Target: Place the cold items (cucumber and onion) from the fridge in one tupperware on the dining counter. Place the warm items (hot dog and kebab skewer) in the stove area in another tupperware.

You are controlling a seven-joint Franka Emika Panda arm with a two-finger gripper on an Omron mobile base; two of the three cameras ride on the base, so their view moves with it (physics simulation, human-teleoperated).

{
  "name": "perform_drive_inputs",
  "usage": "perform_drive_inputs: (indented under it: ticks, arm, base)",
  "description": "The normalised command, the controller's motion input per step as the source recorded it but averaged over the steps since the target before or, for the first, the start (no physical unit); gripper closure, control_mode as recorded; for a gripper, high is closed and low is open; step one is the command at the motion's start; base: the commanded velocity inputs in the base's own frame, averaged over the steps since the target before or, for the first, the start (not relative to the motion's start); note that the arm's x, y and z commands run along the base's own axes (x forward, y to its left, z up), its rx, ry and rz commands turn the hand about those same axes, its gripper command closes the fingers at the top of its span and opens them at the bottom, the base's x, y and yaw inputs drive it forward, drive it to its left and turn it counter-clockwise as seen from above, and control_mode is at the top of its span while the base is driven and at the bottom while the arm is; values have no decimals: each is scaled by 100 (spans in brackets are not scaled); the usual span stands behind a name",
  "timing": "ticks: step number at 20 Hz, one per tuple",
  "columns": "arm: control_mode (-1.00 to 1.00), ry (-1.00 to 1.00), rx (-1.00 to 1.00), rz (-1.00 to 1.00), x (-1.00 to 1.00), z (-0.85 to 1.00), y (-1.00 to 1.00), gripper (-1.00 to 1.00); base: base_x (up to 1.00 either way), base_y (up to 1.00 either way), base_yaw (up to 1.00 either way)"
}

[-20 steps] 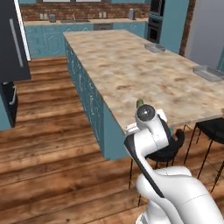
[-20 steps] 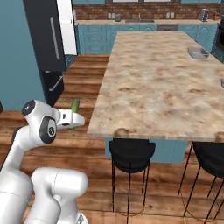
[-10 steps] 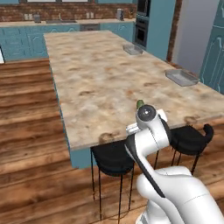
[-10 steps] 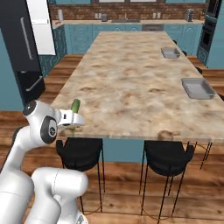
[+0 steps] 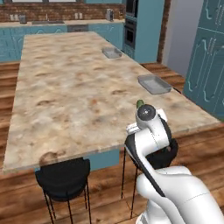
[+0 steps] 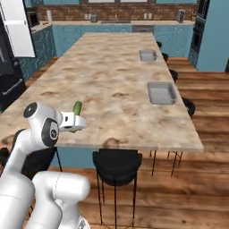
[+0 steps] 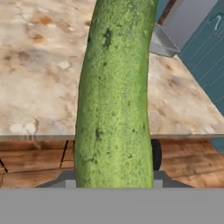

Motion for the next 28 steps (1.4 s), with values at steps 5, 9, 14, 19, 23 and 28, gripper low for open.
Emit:
perform_drive_inputs:
  ticks: [5, 9, 14, 19, 23, 28]
  arm:
    - [100, 0, 0, 0, 0, 0, 0, 100]
    - [100, 0, 0, 0, 0, 0, 0, 100]
    - [100, 0, 0, 0, 0, 0, 0, 100]
    - [100, 0, 0, 0, 0, 0, 0, 100]
    - [100, 0, 0, 0, 0, 0, 0, 100]
    - [100, 0, 0, 0, 0, 0, 0, 100]
  base:
    - [0, -100, 0]
    - [0, -100, 0]
    - [7, -100, 14]
    - [36, -100, 19]
    - [49, -100, 16]
    - [91, -100, 21]
